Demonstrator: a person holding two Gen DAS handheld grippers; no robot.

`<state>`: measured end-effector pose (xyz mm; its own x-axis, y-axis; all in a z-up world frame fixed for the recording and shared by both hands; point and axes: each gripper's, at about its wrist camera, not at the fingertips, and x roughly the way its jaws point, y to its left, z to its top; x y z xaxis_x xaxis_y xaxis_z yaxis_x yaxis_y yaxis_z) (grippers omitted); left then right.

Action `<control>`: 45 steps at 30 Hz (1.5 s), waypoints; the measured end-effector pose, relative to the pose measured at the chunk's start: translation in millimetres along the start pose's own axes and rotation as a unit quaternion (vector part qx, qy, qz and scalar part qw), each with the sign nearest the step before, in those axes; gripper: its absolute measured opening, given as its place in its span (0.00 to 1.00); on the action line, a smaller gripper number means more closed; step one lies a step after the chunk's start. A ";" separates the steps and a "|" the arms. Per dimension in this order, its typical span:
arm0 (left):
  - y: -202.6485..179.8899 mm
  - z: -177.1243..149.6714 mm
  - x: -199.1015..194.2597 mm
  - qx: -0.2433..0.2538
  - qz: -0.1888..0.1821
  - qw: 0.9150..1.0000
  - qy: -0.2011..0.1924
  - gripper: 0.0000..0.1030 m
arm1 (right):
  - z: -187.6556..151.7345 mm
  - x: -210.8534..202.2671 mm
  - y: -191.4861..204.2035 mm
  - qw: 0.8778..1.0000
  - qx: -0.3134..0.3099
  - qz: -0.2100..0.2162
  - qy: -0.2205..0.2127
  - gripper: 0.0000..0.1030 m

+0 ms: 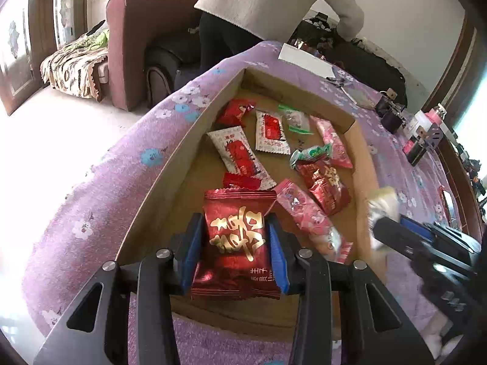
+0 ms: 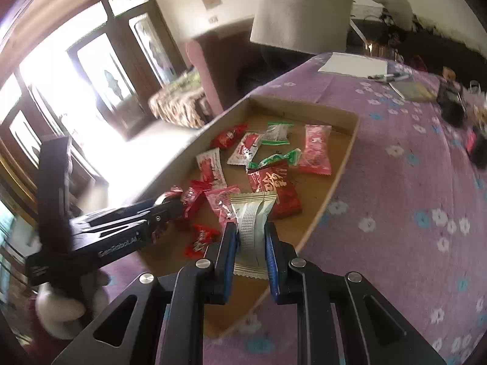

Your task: Organize snacks

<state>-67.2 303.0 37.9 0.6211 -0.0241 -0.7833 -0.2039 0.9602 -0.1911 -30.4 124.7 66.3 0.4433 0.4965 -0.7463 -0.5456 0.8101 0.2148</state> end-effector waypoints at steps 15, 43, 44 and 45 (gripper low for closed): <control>-4.6 -16.8 -61.1 0.002 0.030 0.995 -0.100 0.53 | -6.8 -17.0 -3.4 0.999 -0.007 -0.026 -0.034 0.38; -75.3 -54.0 -89.8 0.047 0.127 0.981 -0.136 0.84 | -86.7 -78.5 -40.3 0.994 0.043 -0.072 -0.070 0.54; -76.3 -54.6 -89.3 0.048 0.127 0.982 -0.135 0.84 | -87.3 -79.0 -40.3 0.994 0.042 -0.072 -0.071 0.55; -76.9 -55.0 -88.9 0.048 0.126 0.982 -0.133 0.84 | -87.9 -79.1 -39.8 0.994 0.042 -0.073 -0.071 0.55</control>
<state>-148.4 216.0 89.7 0.7388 0.2780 -0.6139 -0.3111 0.9488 0.0554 -106.3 25.7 61.4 0.6126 0.4054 -0.6785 -0.4095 0.8970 0.1663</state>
